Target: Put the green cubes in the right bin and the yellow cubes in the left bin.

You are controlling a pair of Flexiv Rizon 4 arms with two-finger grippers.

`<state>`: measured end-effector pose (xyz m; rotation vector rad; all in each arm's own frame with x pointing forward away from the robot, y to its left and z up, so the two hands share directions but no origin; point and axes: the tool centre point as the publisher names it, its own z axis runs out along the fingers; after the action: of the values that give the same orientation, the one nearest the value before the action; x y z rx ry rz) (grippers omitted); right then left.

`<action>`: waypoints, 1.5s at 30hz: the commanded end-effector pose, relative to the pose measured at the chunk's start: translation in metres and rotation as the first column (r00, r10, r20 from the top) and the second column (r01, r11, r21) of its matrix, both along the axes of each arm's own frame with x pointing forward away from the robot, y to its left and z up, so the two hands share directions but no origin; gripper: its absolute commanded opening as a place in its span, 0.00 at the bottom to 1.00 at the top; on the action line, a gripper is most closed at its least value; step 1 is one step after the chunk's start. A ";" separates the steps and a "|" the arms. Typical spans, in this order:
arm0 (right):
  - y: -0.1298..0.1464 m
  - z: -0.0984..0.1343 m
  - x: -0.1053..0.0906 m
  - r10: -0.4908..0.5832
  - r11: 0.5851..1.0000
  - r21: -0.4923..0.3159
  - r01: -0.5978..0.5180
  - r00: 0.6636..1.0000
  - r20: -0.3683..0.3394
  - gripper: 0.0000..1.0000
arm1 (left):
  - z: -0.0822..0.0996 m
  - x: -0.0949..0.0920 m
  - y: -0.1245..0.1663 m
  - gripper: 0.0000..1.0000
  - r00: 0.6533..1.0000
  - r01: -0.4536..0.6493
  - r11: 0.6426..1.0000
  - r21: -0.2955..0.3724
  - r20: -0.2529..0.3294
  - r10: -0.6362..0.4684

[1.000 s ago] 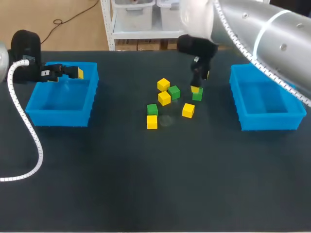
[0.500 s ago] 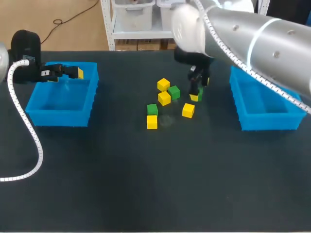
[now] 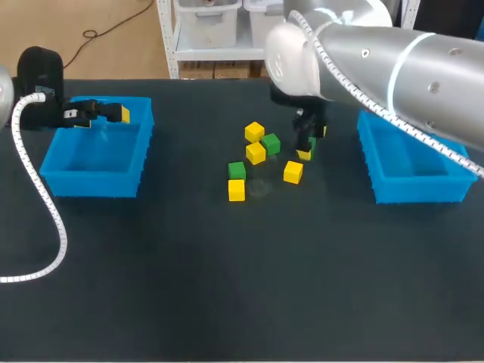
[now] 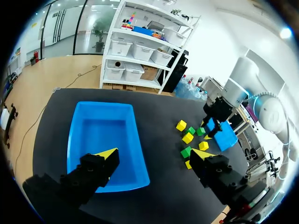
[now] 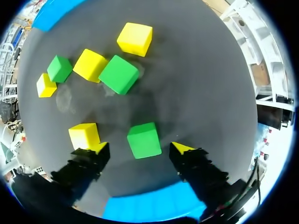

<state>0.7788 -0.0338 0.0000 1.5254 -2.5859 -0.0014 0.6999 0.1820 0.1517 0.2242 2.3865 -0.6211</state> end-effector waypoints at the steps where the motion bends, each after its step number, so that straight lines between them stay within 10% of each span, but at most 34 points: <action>1: -0.002 0.002 -0.006 -0.003 1.000 -0.011 0.004 0.999 0.047 0.00 | -0.002 0.000 0.002 1.00 1.000 0.006 1.000 -0.010 0.007 -0.006; 21: -0.003 0.013 0.007 -0.030 0.999 0.014 0.029 0.996 0.082 0.00 | -0.002 0.000 0.002 1.00 1.000 0.006 1.000 -0.010 0.007 -0.006; 35: -0.049 0.160 0.028 -0.224 0.968 0.190 0.162 0.896 0.382 0.00 | -0.002 0.000 0.002 1.00 1.000 0.006 1.000 -0.010 0.007 -0.006; 45: -0.108 0.173 -0.018 -0.374 0.926 0.204 0.317 0.839 0.394 0.00 | -0.002 0.000 0.002 1.00 1.000 0.006 1.000 -0.010 0.007 -0.006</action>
<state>0.8077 -0.1040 0.1793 1.0900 -3.0224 0.2104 0.6999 0.1820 0.1517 0.2242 2.3866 -0.6211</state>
